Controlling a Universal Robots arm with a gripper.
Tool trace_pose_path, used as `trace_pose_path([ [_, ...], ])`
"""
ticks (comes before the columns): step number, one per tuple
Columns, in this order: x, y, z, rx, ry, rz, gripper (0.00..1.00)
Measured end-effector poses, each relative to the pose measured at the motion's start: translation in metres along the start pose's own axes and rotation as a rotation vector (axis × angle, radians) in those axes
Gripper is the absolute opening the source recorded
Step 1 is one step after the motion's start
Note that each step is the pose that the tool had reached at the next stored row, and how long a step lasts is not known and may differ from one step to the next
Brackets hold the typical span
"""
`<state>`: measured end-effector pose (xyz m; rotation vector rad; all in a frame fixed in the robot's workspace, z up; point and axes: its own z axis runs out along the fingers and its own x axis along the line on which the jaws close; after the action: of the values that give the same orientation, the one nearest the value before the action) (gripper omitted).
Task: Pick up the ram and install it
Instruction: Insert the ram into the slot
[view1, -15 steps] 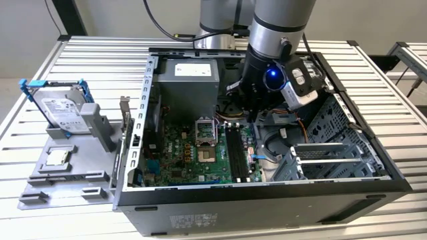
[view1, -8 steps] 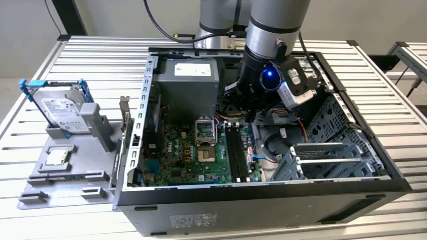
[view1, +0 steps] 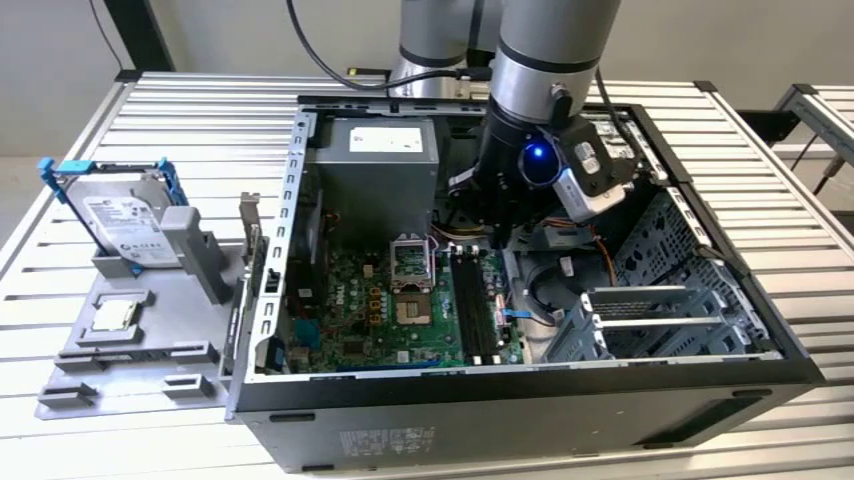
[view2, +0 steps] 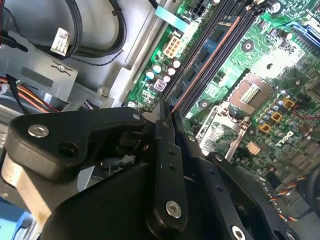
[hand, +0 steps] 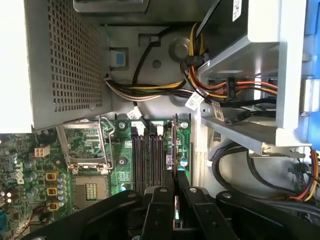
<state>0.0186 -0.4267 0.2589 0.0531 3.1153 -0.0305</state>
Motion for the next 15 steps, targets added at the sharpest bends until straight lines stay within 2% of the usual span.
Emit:
trace_pose_path([
  [4,0.0043,-0.0064,0.0073,-0.0002,-0.0001,0.000,0.00],
  [9,0.0058,-0.0189,0.0165,-0.0002,0.0000,0.000,0.00],
  [15,0.0060,-0.0198,0.0271,0.0002,0.0000,0.000,0.00],
])
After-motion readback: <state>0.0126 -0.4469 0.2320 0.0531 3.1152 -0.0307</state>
